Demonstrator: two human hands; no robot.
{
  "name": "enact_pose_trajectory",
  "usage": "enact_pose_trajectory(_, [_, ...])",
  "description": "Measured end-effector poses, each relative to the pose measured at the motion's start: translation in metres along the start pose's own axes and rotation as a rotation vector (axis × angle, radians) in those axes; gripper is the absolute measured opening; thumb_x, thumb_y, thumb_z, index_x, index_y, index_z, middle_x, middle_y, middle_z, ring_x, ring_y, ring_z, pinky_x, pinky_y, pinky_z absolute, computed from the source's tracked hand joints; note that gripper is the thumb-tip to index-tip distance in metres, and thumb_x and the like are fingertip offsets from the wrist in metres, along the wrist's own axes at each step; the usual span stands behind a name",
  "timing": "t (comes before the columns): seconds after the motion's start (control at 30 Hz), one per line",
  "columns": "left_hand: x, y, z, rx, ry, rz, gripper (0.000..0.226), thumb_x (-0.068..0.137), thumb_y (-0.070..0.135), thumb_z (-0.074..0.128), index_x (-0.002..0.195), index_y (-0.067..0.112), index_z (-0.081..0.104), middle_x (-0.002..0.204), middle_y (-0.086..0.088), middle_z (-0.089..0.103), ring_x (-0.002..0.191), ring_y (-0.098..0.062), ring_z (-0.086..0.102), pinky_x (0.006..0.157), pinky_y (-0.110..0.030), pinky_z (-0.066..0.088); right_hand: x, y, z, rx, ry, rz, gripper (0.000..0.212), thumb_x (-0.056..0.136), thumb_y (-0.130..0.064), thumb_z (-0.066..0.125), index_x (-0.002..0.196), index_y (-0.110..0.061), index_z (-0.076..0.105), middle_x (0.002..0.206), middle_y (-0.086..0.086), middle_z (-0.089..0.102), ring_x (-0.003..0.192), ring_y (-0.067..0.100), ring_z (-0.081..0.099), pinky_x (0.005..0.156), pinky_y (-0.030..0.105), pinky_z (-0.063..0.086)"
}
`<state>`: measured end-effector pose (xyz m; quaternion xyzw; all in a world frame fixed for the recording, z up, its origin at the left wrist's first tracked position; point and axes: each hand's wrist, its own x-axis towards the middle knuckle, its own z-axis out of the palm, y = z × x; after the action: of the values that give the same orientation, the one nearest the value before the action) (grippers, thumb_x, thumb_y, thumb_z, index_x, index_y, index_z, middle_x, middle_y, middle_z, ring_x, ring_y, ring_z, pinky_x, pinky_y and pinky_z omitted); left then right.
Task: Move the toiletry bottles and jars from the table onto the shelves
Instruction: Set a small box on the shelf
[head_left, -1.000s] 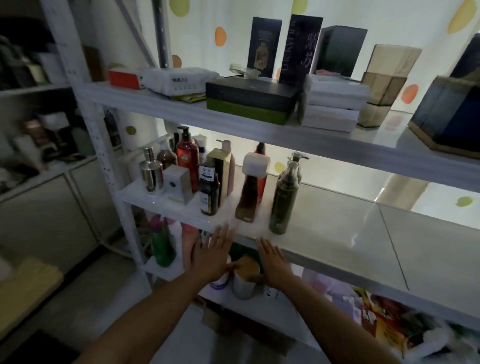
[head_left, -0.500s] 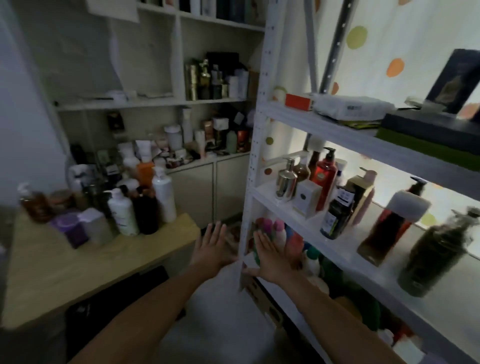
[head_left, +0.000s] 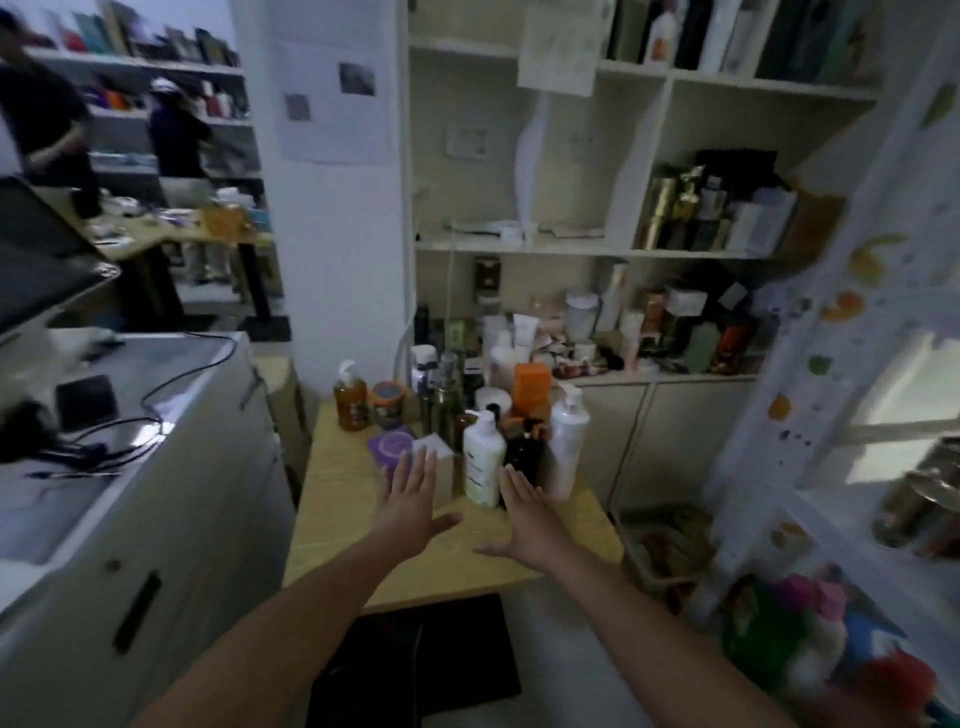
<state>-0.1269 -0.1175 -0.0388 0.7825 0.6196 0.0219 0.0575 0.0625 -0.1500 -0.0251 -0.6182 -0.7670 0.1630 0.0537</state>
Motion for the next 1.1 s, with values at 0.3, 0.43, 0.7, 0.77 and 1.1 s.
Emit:
enact_pose_trajectory(0.3, [0.020, -0.098, 0.011, -0.076, -0.060, -0.200, 0.099, 0.088, 0.067, 0.037, 0.148, 0.012, -0.019, 0.156, -0.006, -0.023, 0.143, -0.026, -0.023, 0.116, -0.046, -0.010, 0.096, -0.053, 0.029, 0.026, -0.131, -0.070, 0.118, 0.075, -0.068, 0.058, 0.149, -0.012, -0.014, 0.158, 0.004, -0.016, 0.146, 0.021, -0.007, 0.119, 0.041, 0.011])
enact_pose_trajectory(0.43, [0.042, -0.107, 0.018, -0.089, -0.076, -0.218, 0.101, 0.087, 0.068, 0.038, 0.148, 0.012, -0.020, 0.156, -0.008, -0.023, 0.143, -0.027, -0.023, 0.116, -0.046, -0.010, 0.132, -0.055, 0.033, 0.083, -0.144, -0.075, 0.115, 0.078, -0.057, 0.063, 0.148, -0.011, -0.015, 0.157, 0.005, -0.017, 0.146, 0.021, -0.011, 0.120, 0.039, 0.008])
enact_pose_trajectory(0.7, [0.117, -0.102, 0.024, -0.081, -0.168, -0.098, 0.107, 0.083, 0.064, 0.051, 0.149, 0.014, -0.017, 0.157, -0.006, -0.022, 0.142, -0.027, -0.024, 0.115, -0.047, -0.012, 0.204, -0.032, 0.035, 0.121, -0.207, -0.041, 0.106, 0.084, -0.033, 0.066, 0.147, -0.006, -0.015, 0.156, 0.011, -0.019, 0.145, 0.024, -0.013, 0.120, 0.035, 0.006])
enact_pose_trajectory(0.77, [0.136, -0.101, 0.026, -0.052, -0.196, -0.052, 0.106, 0.083, 0.065, 0.051, 0.149, 0.014, -0.015, 0.158, -0.006, -0.019, 0.143, -0.027, -0.023, 0.117, -0.048, -0.011, 0.221, -0.026, 0.036, 0.147, -0.227, -0.024, 0.108, 0.083, -0.027, 0.068, 0.147, -0.006, -0.016, 0.156, 0.012, -0.018, 0.146, 0.026, -0.011, 0.119, 0.037, 0.008])
enact_pose_trajectory(1.1, [0.185, -0.083, 0.060, -0.018, -0.207, -0.055, 0.103, 0.079, 0.065, 0.056, 0.150, 0.008, 0.007, 0.159, -0.010, 0.005, 0.146, -0.028, -0.007, 0.114, -0.048, -0.014, 0.255, -0.007, 0.049, 0.249, -0.317, 0.063, 0.097, 0.086, -0.036, 0.063, 0.149, -0.013, -0.007, 0.156, 0.010, 0.015, 0.140, 0.026, 0.026, 0.113, 0.037, 0.027])
